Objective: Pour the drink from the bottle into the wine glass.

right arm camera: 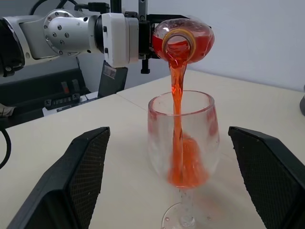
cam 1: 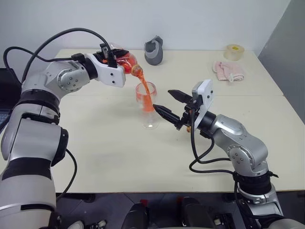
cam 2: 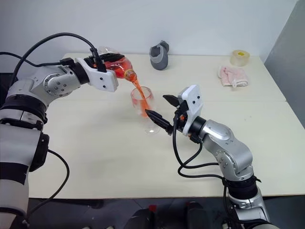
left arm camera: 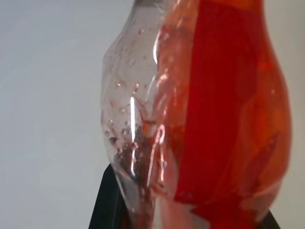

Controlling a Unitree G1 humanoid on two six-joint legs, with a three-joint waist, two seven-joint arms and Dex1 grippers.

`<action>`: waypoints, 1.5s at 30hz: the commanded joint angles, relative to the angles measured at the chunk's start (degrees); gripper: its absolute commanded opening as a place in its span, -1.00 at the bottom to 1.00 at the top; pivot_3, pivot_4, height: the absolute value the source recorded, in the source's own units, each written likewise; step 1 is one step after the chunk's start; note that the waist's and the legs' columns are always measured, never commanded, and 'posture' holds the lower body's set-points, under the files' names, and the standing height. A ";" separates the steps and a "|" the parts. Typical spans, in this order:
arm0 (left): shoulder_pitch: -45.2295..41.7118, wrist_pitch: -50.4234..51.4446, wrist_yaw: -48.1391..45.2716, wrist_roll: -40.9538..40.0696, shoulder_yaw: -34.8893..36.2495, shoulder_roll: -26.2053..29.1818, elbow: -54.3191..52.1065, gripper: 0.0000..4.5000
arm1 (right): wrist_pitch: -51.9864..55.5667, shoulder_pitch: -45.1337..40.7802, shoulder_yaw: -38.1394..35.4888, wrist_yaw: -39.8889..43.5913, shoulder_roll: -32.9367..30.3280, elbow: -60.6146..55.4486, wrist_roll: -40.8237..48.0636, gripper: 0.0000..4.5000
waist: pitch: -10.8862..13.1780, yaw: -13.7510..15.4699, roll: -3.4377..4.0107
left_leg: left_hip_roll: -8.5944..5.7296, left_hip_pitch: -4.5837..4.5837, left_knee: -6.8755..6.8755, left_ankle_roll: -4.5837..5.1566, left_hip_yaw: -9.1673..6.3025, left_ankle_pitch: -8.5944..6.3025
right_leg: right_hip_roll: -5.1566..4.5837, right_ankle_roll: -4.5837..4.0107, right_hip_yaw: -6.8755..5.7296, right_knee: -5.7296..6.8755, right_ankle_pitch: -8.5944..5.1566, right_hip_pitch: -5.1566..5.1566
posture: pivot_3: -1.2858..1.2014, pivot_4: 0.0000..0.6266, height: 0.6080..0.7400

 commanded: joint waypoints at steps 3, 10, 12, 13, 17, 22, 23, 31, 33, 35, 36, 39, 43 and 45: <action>-2.85 0.23 1.76 -0.06 -0.31 1.57 -0.17 -0.58 | -1.71 -0.86 -0.53 0.20 0.58 -1.07 -0.06 0.90 | 0.00 0.00 0.00 | 0.00 0.00 0.00 0.00 -0.01 0.00 | 0.00 0.00 -0.01 0.00 0.00 0.00 | 0.03 -0.52 1.00; -3.54 0.44 2.36 0.39 -0.74 1.95 0.05 -0.58 | -2.32 -1.18 -0.59 0.57 0.75 -0.32 -0.40 0.90 | 0.00 0.00 0.00 | 0.00 0.00 0.01 -0.01 0.00 0.00 | 0.00 0.00 0.00 0.00 0.00 0.00 | 0.03 -0.52 1.00; -3.55 0.49 2.40 0.40 -0.75 1.91 0.12 -0.58 | -2.36 -1.20 -0.61 0.63 0.71 -0.11 -0.45 0.90 | 0.00 -0.02 0.00 | 0.00 0.00 0.01 -0.01 0.01 0.00 | 0.00 0.00 0.00 0.01 0.00 0.00 | 0.03 -0.52 1.00; -3.53 0.51 2.37 0.35 -0.73 1.88 0.15 -0.58 | -2.33 -1.20 -0.61 0.62 0.69 -0.06 -0.47 0.90 | 0.00 -0.02 0.00 | 0.00 0.00 0.01 -0.01 0.01 0.00 | 0.00 0.00 0.00 0.02 0.00 0.00 | 0.03 -0.52 1.00; -3.44 0.74 2.14 0.01 -0.51 1.72 0.27 -0.58 | -2.34 -1.26 -0.71 0.73 0.60 0.12 -0.52 0.90 | 0.00 -0.02 0.00 | 0.00 0.00 0.01 -0.01 0.00 0.00 | 0.00 0.00 0.00 0.02 0.00 0.00 | 0.03 -0.52 1.00; -2.67 1.07 -0.99 -3.21 1.45 0.70 0.79 -0.58 | -2.27 -1.41 -0.93 0.87 0.47 0.35 -0.70 0.90 | 0.00 -0.02 0.00 | 0.00 0.00 0.01 -0.01 0.01 0.00 | 0.00 0.00 0.00 0.02 0.00 0.00 | 0.03 -0.52 1.00; -2.23 1.04 -3.21 -5.14 2.50 0.11 1.07 -0.58 | -2.28 -1.39 -0.97 0.88 0.38 0.40 -0.74 0.90 | 0.00 -0.01 0.00 | 0.00 0.00 0.01 -0.01 0.01 0.01 | 0.00 0.00 0.00 0.02 0.00 0.00 | 0.03 -0.52 1.00; 1.45 3.29 -22.91 -21.67 12.17 -3.78 0.52 -0.58 | -2.19 -1.39 -1.10 1.20 -0.16 0.73 -0.73 0.90 | 0.00 -0.41 0.00 | 0.01 -0.01 0.03 -0.02 0.01 0.01 | 0.00 0.00 0.00 0.06 0.00 -0.02 | 0.03 -0.52 1.00; 2.06 4.36 -26.39 -24.69 13.97 -4.37 -0.11 -0.58 | -2.30 -1.39 -1.09 1.45 -0.37 0.97 -0.84 0.90 | 0.00 -0.56 0.00 | 0.01 -0.01 0.04 -0.02 -0.01 0.01 | 0.00 0.00 -0.01 0.08 0.00 -0.02 | 0.03 -0.52 1.00; 2.41 6.45 -28.90 -27.61 16.08 -4.97 -0.52 -0.58 | -2.39 -1.45 -1.04 1.68 -0.43 1.11 -0.95 0.90 | 0.00 -0.70 0.00 | 0.01 -0.01 0.04 -0.02 -0.02 0.01 | 0.00 0.00 -0.01 0.08 0.00 -0.02 | 0.03 -0.52 1.00; 2.47 7.83 -29.90 -29.22 17.32 -5.39 -0.71 -0.58 | -2.41 -1.53 -1.05 1.74 -0.40 1.20 -0.98 0.90 | 0.00 -0.73 0.00 | 0.01 -0.01 0.04 -0.02 -0.02 0.01 | 0.00 0.00 -0.02 0.09 0.00 -0.02 | 0.03 -0.52 1.00; 2.86 11.91 -32.07 -33.00 20.44 -6.50 -1.54 -0.58 | -2.43 -1.67 -1.10 1.89 -0.43 1.25 -0.95 0.90 | 0.00 -1.00 0.00 | 0.01 0.00 0.05 -0.01 -0.02 0.01 | 0.00 0.00 -0.01 0.11 0.00 -0.02 | 0.03 -0.52 1.00; 5.10 19.63 -30.80 -38.35 25.43 -7.79 -3.32 -0.58 | -2.00 -0.56 -1.50 3.00 -1.98 -0.92 -0.23 0.90 | 0.00 -1.42 0.00 | 0.02 0.02 0.05 -0.01 -0.10 0.01 | 0.00 0.00 0.00 0.21 0.00 -0.04 | 0.03 -0.52 1.00; 8.25 22.89 -29.17 -41.04 28.02 -8.44 -5.62 -0.58 | -2.28 1.30 -1.39 5.10 -4.38 -3.32 0.14 0.90 | -0.01 -1.54 0.01 | 0.03 0.04 0.05 -0.01 -0.13 0.01 | -0.01 0.01 0.04 0.28 -0.01 -0.08 | 0.03 -0.52 1.00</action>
